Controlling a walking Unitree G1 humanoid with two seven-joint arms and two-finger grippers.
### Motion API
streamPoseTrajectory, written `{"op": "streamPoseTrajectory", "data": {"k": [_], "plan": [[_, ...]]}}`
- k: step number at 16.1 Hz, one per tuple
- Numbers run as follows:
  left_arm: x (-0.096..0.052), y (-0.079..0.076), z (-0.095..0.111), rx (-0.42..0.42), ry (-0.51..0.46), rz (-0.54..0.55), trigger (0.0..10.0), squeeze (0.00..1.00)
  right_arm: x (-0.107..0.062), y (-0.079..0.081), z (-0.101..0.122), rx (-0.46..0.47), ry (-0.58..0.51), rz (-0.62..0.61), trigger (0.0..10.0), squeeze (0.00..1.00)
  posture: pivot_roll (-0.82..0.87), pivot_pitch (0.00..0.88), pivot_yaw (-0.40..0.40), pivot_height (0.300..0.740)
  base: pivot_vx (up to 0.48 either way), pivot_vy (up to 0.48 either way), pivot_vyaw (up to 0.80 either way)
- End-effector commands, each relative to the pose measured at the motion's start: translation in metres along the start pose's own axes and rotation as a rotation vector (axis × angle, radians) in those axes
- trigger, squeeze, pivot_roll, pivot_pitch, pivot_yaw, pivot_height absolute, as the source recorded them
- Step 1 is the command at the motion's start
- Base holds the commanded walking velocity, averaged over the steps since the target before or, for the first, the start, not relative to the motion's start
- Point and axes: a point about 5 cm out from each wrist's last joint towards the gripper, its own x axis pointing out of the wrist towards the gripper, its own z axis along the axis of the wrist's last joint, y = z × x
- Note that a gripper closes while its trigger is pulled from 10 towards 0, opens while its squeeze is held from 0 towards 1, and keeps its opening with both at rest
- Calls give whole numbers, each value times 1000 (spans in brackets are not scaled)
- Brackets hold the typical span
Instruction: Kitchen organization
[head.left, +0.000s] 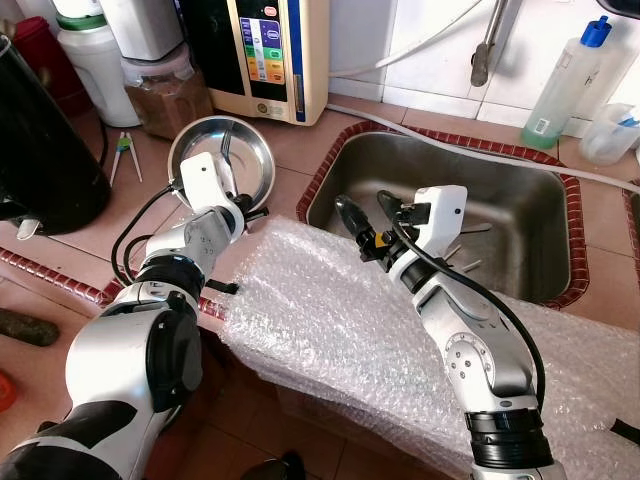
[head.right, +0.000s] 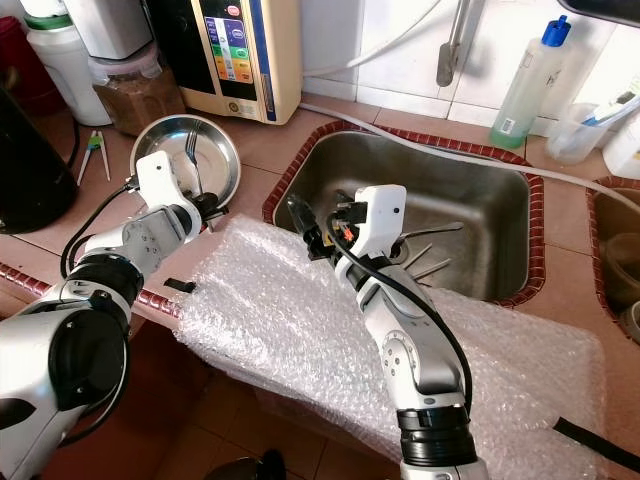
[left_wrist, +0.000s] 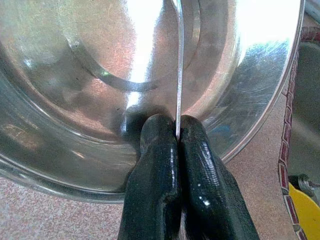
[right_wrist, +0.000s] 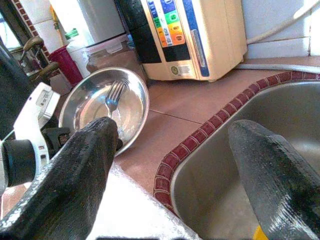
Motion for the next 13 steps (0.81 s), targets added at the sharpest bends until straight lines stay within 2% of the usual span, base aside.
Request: {"op": "streamPoseTrajectory", "data": {"k": [1,3,5,6,8,11,13], "plan": [[-1,8,-5,31,19,27,0,0,1,-2,2,-1,-10,-6,10000,0,-45,107,79,740,0,0,0],[-1,6,8,97,-43,20,0,0,1,-2,2,-3,-10,-8,10000,0,-45,107,77,740,0,0,0],[-3,1,20,123,-106,5,0,0,1,-2,2,-4,-11,-10,10000,0,-44,106,74,740,0,0,0],[-5,-5,31,159,-158,-20,0,0,2,-3,3,-6,-11,-11,10000,0,-43,106,72,740,0,0,0],[-6,-10,39,187,-208,-36,0,0,3,-4,3,-7,-12,-12,10000,0,-40,105,69,740,0,0,0],[-7,-11,40,195,-230,-45,0,0,4,-4,3,-10,-10,-12,10000,0,-40,101,64,740,0,0,0],[-11,-18,44,260,-321,-63,0,0,4,-5,3,-16,-13,-18,10000,0,-43,99,64,740,0,0,0]]}}
